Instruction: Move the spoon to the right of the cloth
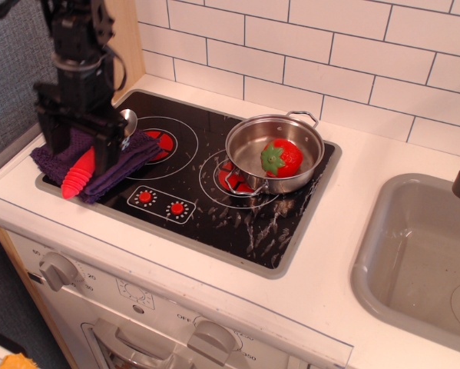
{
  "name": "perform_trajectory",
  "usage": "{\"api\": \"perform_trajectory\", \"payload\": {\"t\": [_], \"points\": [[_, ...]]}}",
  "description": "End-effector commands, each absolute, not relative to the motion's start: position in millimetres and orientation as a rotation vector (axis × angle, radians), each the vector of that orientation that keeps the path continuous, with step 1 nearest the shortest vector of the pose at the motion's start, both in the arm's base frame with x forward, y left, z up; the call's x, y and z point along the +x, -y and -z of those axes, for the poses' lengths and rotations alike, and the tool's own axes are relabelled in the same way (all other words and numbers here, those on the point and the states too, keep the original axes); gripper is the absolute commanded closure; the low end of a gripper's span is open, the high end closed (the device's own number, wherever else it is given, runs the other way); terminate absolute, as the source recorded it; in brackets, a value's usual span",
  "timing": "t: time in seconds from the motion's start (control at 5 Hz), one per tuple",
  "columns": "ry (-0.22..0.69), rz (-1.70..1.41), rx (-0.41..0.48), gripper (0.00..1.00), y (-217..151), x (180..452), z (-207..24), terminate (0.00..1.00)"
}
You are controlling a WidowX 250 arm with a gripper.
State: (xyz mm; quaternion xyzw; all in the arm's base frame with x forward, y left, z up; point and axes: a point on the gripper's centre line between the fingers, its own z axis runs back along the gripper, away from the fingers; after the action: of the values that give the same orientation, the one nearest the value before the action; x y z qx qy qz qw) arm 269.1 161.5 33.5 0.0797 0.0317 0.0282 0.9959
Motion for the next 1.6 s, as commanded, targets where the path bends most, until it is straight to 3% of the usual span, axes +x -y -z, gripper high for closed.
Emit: {"api": "perform_trajectory", "payload": {"t": [0.0,0.2,0.8,1.2,1.4], "points": [[-0.027,-0.111,0.165,0.00,-177,268,-41,0.00],[-0.018,-0.103,0.157,1.00,-178,267,-41,0.00],[0.017,-0.079,0.154,1.00,-167,271,-50,0.00],[0.138,0.026,0.138,1.00,-116,285,-85,0.00],[0.113,0.085,0.120,1.00,-89,288,-75,0.00]]}}
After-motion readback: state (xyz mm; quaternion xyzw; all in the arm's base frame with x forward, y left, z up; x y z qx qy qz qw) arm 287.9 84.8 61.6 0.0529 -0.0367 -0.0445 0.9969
